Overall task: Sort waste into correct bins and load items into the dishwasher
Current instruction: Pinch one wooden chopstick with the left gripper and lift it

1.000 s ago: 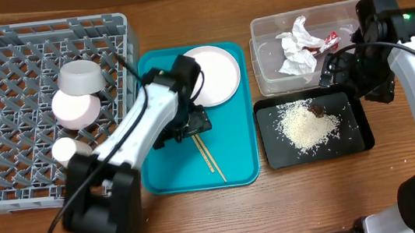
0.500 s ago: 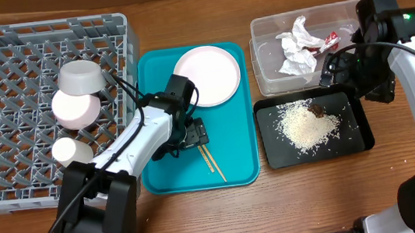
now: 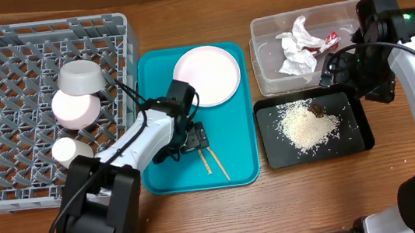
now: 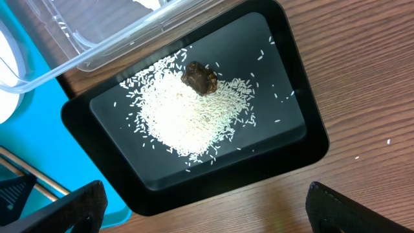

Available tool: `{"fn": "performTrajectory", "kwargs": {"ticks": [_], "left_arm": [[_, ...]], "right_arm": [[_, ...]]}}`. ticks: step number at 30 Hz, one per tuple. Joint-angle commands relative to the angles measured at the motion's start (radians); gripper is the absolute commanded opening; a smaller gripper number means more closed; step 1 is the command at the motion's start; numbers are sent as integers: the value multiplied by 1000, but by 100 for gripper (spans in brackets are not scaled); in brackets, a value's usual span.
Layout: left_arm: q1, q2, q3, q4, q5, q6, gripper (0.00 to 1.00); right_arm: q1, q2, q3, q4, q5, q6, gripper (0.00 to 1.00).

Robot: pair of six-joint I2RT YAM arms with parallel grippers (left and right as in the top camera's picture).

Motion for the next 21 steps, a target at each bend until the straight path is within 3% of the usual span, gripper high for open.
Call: {"fn": "performTrajectory", "kwargs": {"ticks": [1, 2, 4, 6, 8, 13, 16, 21], "left_arm": [[4, 16, -10, -7, 3, 19, 100], [4, 16, -10, -10, 3, 19, 100], [4, 16, -10, -15, 3, 19, 90], [4, 16, -10, -19, 3, 19, 67], [4, 16, -10, -23, 3, 19, 53], [4, 16, -10, -23, 3, 19, 36], [4, 16, -10, -23, 3, 19, 17], [4, 16, -10, -26, 3, 19, 6]], "right_arm": [[0, -35, 7, 2, 6, -6, 100], [0, -35, 7, 2, 6, -6, 100], [0, -35, 7, 0, 6, -6, 100], [0, -35, 7, -2, 6, -6, 100], [0, -35, 7, -2, 6, -6, 100], [0, -35, 7, -2, 6, -6, 100], [0, -35, 7, -2, 6, -6, 100], [0, -35, 7, -2, 6, -6, 100]]}}
